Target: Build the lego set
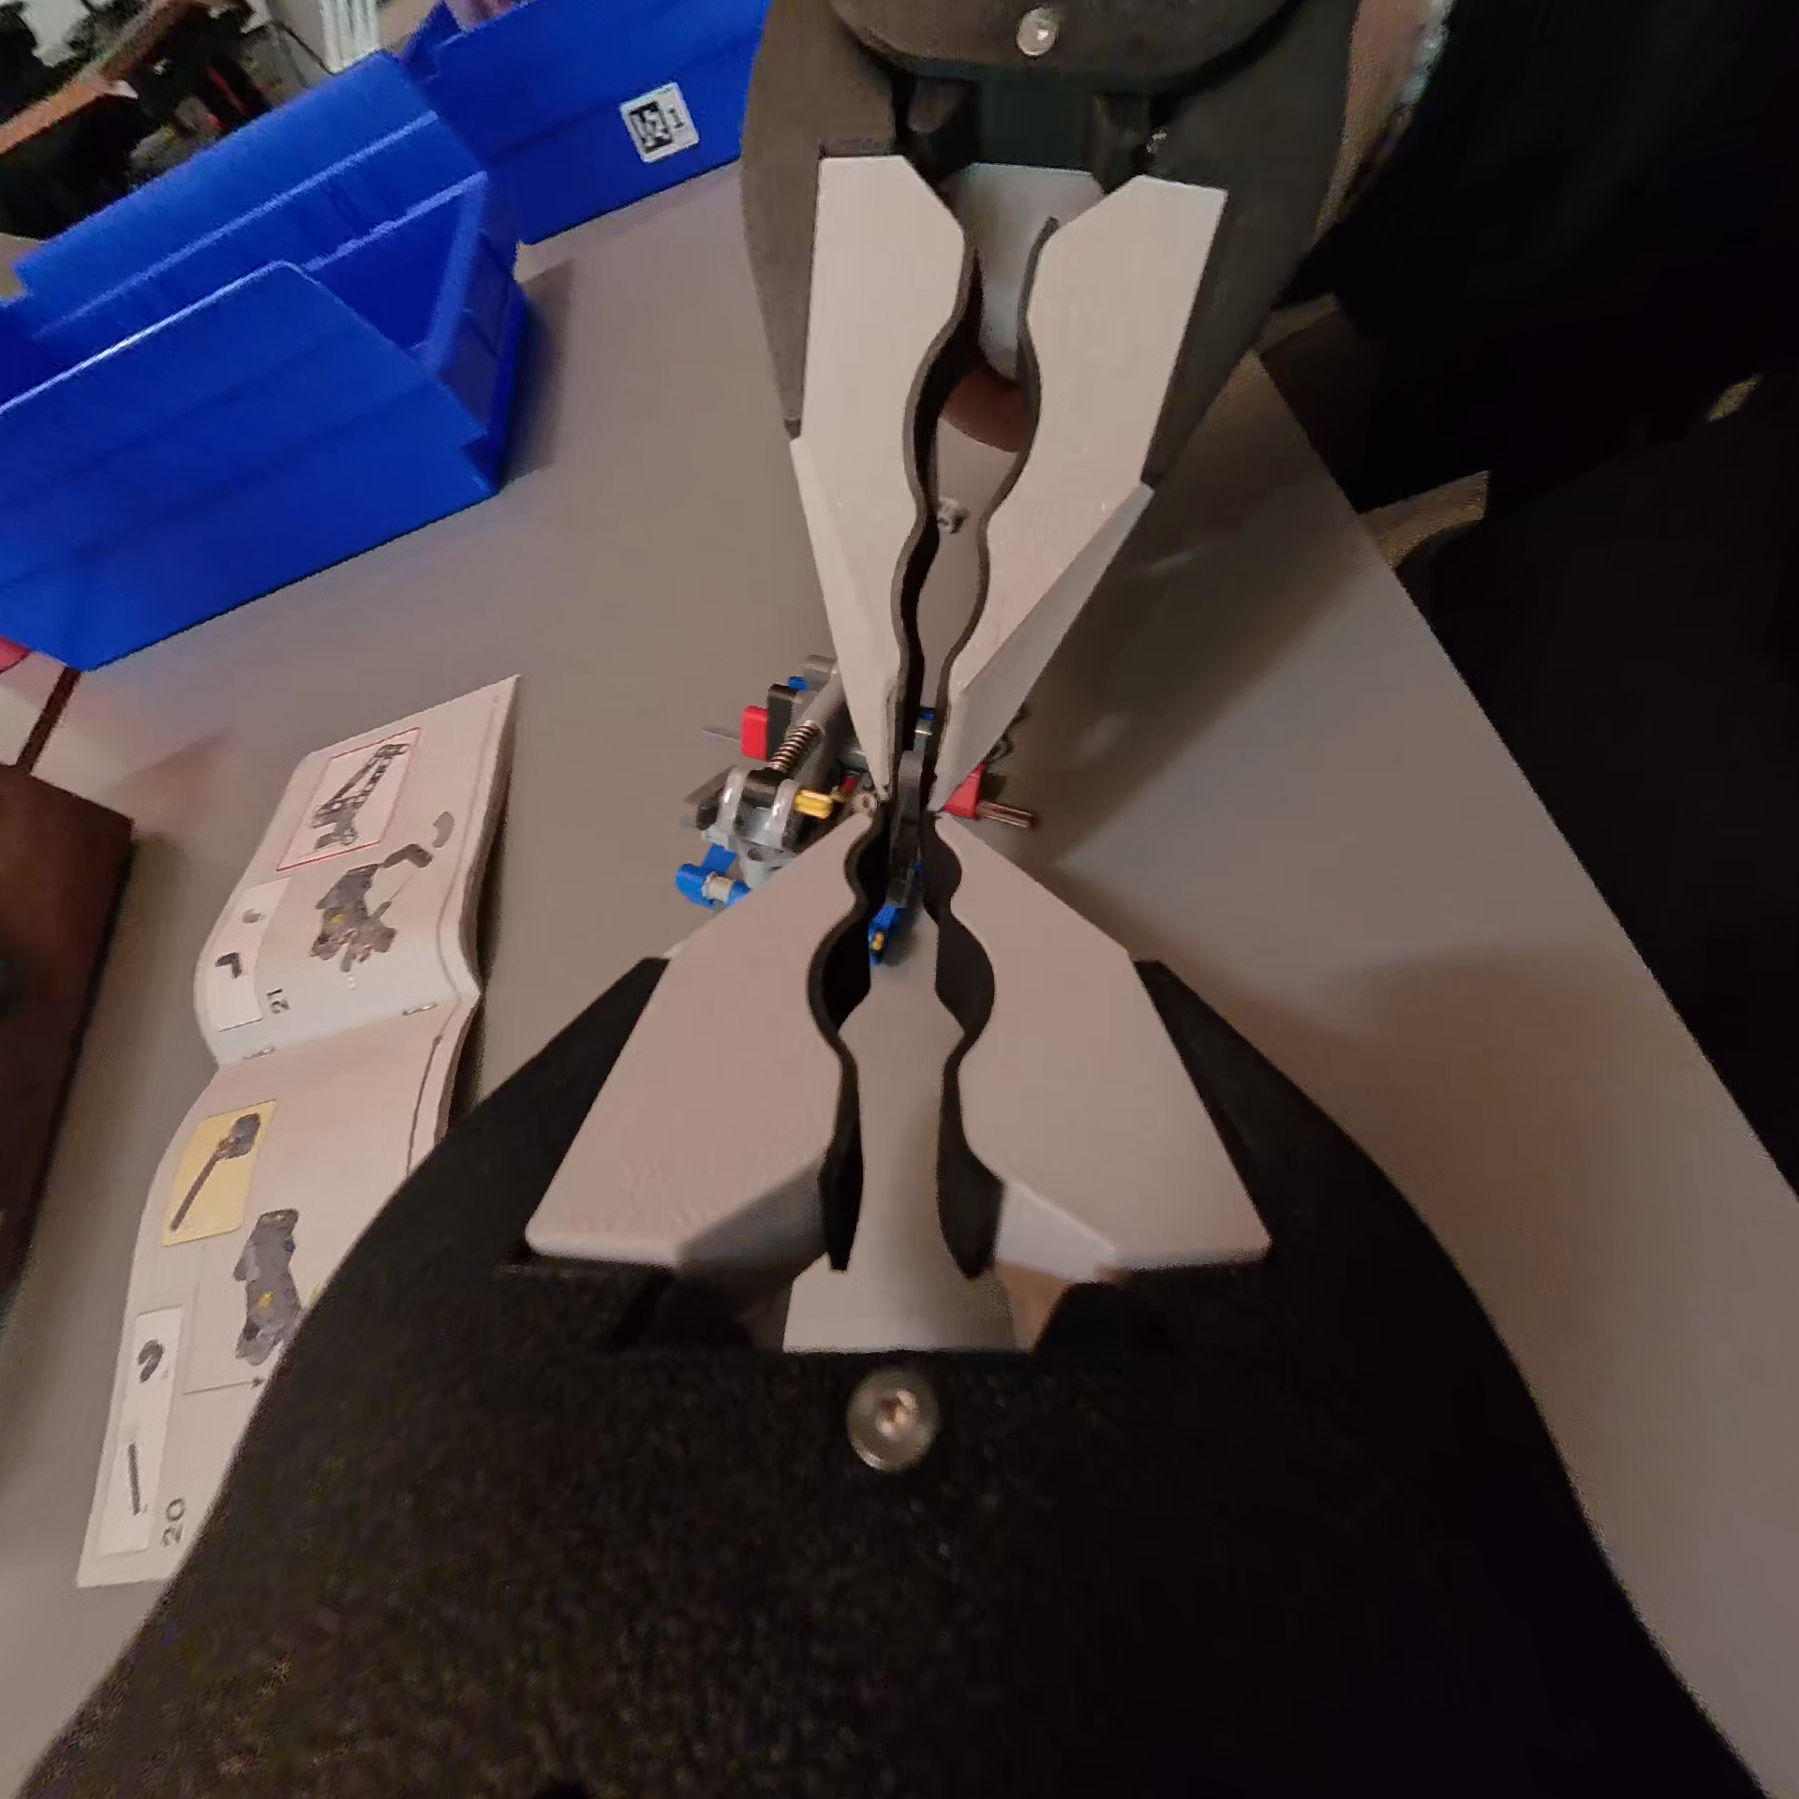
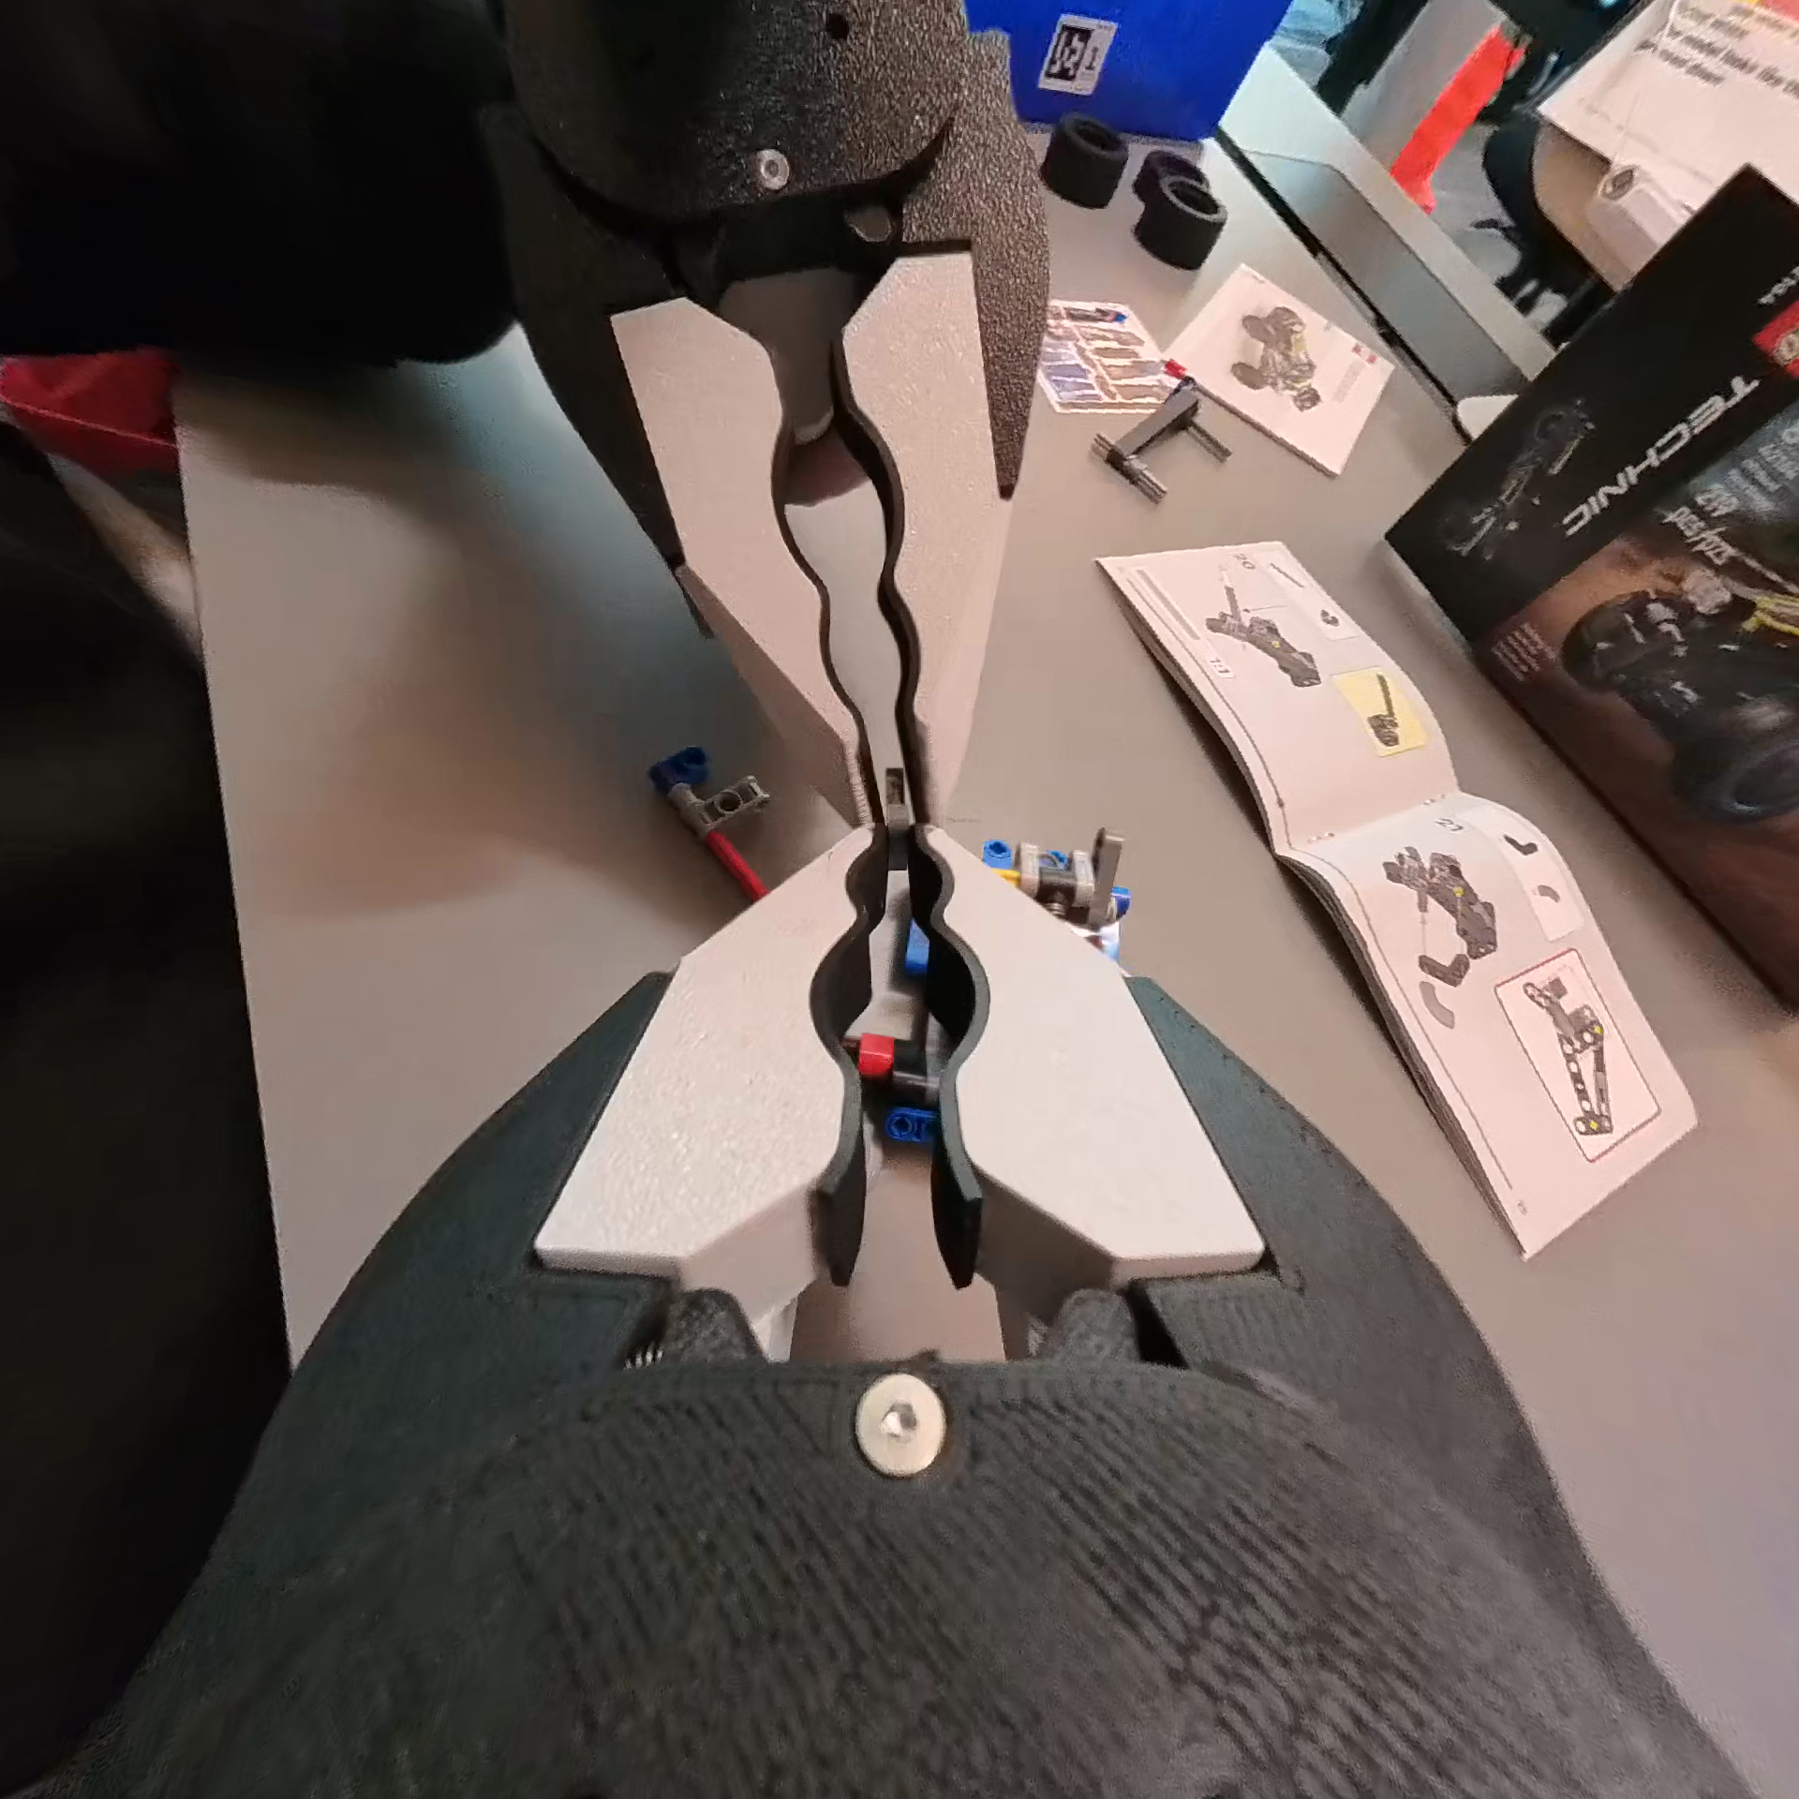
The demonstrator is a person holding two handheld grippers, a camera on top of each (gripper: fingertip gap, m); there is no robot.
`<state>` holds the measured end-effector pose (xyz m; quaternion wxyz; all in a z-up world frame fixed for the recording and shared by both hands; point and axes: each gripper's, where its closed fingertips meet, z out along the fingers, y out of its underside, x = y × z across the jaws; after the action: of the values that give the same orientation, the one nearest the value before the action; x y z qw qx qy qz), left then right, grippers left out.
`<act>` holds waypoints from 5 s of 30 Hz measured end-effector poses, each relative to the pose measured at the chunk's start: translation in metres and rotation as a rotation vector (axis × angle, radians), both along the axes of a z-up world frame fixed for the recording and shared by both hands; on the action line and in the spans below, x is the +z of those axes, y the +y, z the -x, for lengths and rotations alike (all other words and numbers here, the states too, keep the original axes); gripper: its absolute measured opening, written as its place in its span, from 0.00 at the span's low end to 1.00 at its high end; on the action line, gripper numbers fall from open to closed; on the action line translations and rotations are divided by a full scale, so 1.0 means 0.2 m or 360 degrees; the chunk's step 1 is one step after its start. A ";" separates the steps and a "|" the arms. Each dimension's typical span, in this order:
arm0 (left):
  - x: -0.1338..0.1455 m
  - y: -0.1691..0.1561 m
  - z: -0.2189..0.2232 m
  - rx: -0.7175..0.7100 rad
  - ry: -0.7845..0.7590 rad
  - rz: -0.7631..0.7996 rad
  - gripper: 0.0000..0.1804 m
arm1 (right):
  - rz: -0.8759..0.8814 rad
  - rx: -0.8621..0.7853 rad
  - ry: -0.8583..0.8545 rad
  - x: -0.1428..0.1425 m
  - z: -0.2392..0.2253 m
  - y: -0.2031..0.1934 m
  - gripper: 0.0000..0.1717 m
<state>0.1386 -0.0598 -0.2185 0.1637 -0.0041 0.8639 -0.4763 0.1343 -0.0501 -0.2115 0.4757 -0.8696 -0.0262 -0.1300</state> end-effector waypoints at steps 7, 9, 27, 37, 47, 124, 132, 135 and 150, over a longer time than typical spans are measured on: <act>-0.03 0.00 0.00 -0.0064 0.0090 -0.0039 0.00 | 0.0087 -0.0065 -0.0073 0.00 -0.04 -0.06 0.06; -0.03 0.02 -0.01 -0.0041 0.0144 -0.0026 0.00 | 0.0095 -0.0181 -0.0095 0.03 -0.10 -0.12 0.11; -0.05 0.01 -0.06 0.0031 0.0338 0.0114 0.00 | 0.0170 -0.0193 0.0049 -0.10 -0.19 -0.08 0.02; -0.01 -0.02 -0.07 0.0054 0.0315 0.0246 0.00 | -0.0059 -0.0160 0.0090 -0.05 -0.17 -0.10 0.02; 0.01 -0.04 -0.05 0.0014 0.0326 0.0284 0.00 | -0.0198 -0.0090 0.0126 -0.02 -0.16 -0.11 0.02; 0.10 0.00 0.06 0.0573 -0.0525 0.0075 0.05 | -0.0779 -0.0537 0.0955 0.09 0.03 -0.01 0.01; 0.13 0.01 0.07 0.0678 -0.0605 0.0120 0.02 | -0.0781 -0.0545 0.0928 0.11 0.05 0.00 0.01; 0.14 0.02 0.06 0.0698 -0.0599 0.0170 0.02 | -0.0767 -0.0488 0.0853 0.15 0.05 -0.03 0.02; 0.03 0.01 -0.03 0.0811 -0.0400 0.0126 0.02 | 0.0114 -0.0381 0.0171 -0.09 -0.13 -0.10 0.09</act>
<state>0.1444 -0.0573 -0.2124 0.3835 -0.1684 0.7888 -0.4498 0.1602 -0.0701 -0.2292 0.4263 -0.8886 0.0986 -0.1380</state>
